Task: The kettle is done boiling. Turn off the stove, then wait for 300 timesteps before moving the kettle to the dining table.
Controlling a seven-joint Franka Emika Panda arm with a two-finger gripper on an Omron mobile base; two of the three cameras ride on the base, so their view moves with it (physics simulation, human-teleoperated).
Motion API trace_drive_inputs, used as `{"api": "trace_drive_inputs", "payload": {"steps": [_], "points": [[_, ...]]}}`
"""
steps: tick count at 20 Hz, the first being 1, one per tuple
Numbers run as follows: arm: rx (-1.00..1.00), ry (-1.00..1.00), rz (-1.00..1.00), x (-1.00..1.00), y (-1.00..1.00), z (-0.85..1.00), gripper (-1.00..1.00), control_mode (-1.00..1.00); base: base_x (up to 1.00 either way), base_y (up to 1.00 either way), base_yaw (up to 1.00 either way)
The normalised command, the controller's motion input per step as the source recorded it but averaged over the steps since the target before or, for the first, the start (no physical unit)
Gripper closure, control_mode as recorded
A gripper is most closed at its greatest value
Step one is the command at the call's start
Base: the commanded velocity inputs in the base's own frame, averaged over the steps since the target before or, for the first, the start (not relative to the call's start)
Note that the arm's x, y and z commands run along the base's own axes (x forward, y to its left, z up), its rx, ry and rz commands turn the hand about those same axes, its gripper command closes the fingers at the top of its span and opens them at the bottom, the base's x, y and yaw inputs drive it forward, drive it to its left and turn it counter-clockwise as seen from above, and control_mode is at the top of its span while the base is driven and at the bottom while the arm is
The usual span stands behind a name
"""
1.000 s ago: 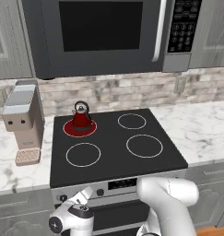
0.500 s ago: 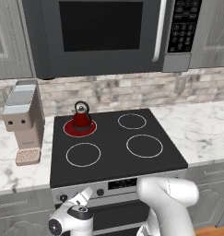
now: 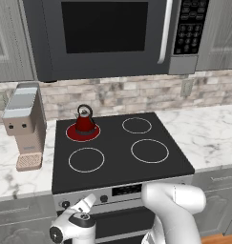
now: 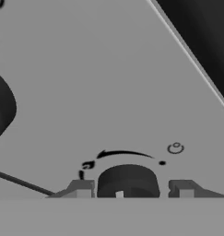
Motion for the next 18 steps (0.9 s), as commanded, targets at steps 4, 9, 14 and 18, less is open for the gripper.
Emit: {"api": "trace_drive_inputs", "payload": {"steps": [4, 9, 14, 18], "points": [[0.00, 0.00, 0.00, 0.00, 0.00, -0.02, 1.00, -1.00, 0.00, 0.00, 0.00], [0.09, 0.00, 0.00, -0.01, -0.03, 0.00, 1.00, -1.00, 0.00, 0.00, 0.00], [0.21, 0.00, 0.00, -0.05, -0.14, 0.00, 1.00, -1.00, 0.00, 0.00, 0.00], [0.24, 0.00, 0.00, -0.06, -0.15, 0.00, 1.00, -1.00, 0.00, 0.00, 0.00]]}}
